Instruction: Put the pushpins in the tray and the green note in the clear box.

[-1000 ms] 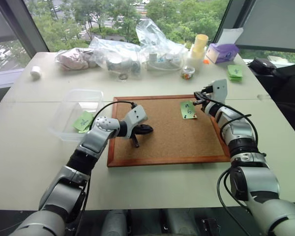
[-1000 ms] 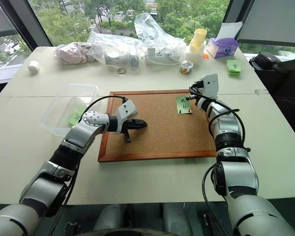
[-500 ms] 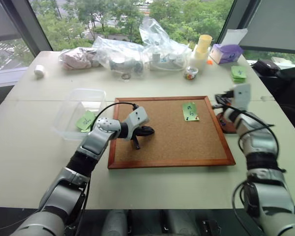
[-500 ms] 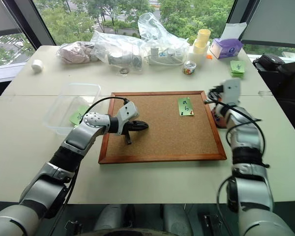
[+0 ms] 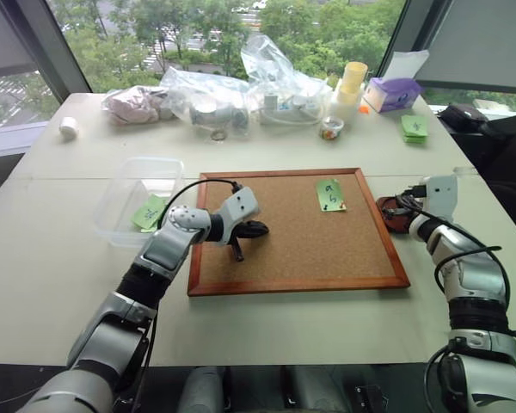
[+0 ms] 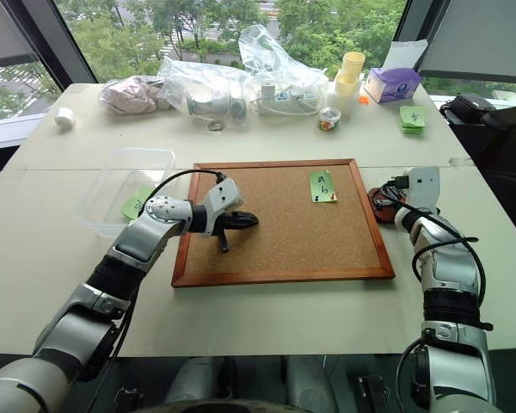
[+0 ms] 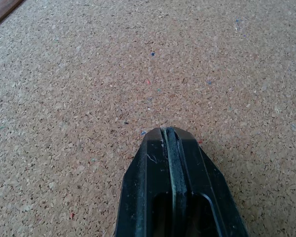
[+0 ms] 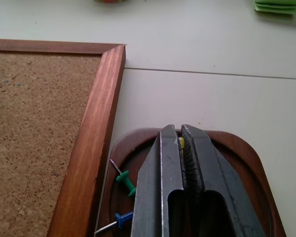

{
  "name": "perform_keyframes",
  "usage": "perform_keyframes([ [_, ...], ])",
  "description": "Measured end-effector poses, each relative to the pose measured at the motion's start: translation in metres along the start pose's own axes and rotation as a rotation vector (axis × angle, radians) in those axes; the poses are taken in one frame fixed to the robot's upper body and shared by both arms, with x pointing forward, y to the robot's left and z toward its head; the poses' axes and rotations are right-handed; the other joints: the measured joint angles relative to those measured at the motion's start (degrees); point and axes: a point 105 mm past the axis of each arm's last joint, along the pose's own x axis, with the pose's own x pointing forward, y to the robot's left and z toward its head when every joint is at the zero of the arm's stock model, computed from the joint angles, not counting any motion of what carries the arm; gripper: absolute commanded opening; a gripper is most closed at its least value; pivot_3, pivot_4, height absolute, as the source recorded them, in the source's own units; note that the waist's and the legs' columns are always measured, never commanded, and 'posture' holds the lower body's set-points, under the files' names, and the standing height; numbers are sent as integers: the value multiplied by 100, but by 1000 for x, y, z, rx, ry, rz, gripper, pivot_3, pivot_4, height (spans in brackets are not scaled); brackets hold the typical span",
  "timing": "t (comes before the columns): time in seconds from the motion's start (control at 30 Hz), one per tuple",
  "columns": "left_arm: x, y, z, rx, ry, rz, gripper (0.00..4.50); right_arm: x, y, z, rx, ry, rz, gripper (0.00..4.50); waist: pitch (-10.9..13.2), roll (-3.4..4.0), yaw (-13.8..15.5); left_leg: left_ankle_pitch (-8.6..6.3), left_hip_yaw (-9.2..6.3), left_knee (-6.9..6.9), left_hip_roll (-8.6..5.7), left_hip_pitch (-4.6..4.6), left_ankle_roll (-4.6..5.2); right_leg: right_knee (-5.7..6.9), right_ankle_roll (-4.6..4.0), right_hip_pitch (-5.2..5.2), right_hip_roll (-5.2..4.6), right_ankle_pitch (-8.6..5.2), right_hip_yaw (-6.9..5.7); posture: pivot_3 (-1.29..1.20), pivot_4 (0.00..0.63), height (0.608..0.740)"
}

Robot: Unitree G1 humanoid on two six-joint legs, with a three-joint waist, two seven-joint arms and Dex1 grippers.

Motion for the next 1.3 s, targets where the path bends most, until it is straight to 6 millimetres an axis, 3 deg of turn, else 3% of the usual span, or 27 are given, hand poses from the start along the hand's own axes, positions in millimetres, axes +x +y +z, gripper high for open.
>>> perform_keyframes([
  [0.03,0,0,0,1,1,0,0,0,-1,0,4,1,-3,85,0,0,-2,0,0,0,0,0,0,0,0,0,0,0,0,0,150,738],
  [0.13,1,0,0,1,-1,-1,0,-1,-3,-2,19,4,-10,963,0,0,7,-1,-2,0,0,0,2,-1,0,1,1,0,0,0,150,738],
  [0.37,1,0,0,-1,-1,-3,0,-3,-7,-7,30,20,-34,4476,0,0,5,-1,-2,0,-1,0,2,-1,0,2,0,0,0,0,150,738],
  [0.7,2,-1,0,-4,-4,-6,0,-8,-7,10,66,-75,-58,4476,0,0,14,-3,-3,0,-2,0,6,-2,1,3,0,0,0,0,150,738],
  [0.83,2,-1,0,-6,-4,-6,0,-13,-1,34,66,-179,-23,4476,0,0,19,-5,-4,0,-2,0,9,-2,1,3,0,0,0,0,150,738],
  [0.93,2,-2,-1,-6,-5,-3,0,-18,18,45,5,-217,67,4476,0,0,12,-12,-6,0,-1,0,21,-2,1,3,1,0,-1,0,150,738],
  [1.17,2,-2,0,-5,-8,-2,0,-10,84,21,-37,-141,297,4476,0,0,17,-13,-7,0,-2,-1,23,-2,0,3,1,-1,-3,0,150,738],
  [1.3,2,-2,0,-5,-7,-2,0,-7,94,11,-15,-112,321,4476,0,0,16,-13,-7,0,-2,-1,23,-4,0,3,1,0,-3,0,150,738],
])
